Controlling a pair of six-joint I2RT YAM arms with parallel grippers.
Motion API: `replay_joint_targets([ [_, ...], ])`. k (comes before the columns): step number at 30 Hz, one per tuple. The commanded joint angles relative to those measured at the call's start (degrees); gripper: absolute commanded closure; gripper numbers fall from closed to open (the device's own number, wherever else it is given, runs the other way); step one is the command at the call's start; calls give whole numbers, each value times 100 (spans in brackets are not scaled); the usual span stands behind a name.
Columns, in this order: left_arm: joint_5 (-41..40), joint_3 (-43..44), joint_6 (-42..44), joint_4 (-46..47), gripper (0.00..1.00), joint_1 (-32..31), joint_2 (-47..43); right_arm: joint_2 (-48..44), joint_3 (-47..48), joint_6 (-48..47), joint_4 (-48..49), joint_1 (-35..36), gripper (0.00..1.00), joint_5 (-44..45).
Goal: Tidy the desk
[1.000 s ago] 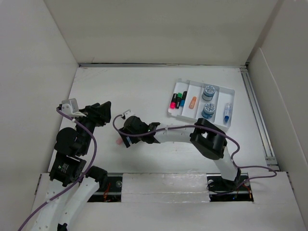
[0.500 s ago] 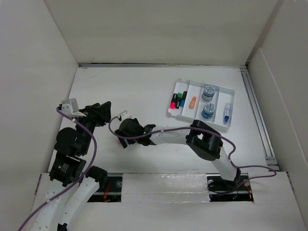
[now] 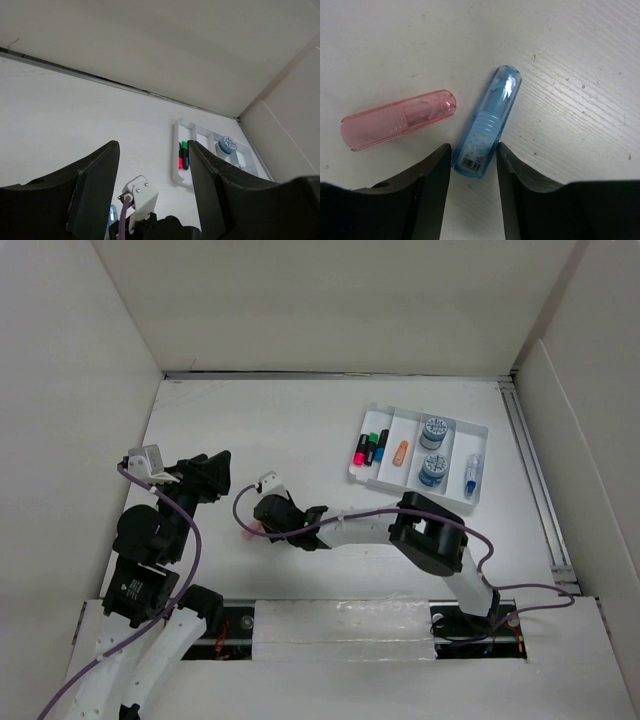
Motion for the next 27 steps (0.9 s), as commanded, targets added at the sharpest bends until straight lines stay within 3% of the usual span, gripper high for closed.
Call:
replay_joint_targets([
  [1, 51, 87, 81, 232, 47, 24, -17, -46, -315, 74, -384, 2, 55, 248],
  [9, 68, 96, 72, 206, 47, 24, -8, -493, -727, 224, -104, 2, 68, 362],
  [15, 51, 87, 64, 197, 47, 24, -35, -1249, -1063, 373, 125, -69, 70, 591],
  [22, 77, 96, 64, 188, 47, 24, -52, -2286, -1677, 418, 415, -946, 69, 652],
  [27, 60, 78, 64, 223, 47, 24, -70, -2823, -2064, 435, 257, -2130, 69, 838],
])
